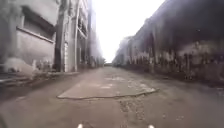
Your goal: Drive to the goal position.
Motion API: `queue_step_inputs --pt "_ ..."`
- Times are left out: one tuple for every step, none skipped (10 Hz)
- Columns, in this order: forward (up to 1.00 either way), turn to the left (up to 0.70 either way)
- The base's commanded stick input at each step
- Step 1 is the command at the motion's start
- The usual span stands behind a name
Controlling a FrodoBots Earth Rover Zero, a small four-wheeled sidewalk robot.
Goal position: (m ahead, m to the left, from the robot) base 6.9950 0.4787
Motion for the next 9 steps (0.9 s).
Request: queue_step_inputs --pt "1.00 0.02" --pt "1.00 0.02" --pt "1.00 0.02" --pt "1.00 0.02" --pt "1.00 0.02" --pt "1.00 0.02" --pt "1.00 0.02" --pt "1.00 0.02" --pt "1.00 0.02"
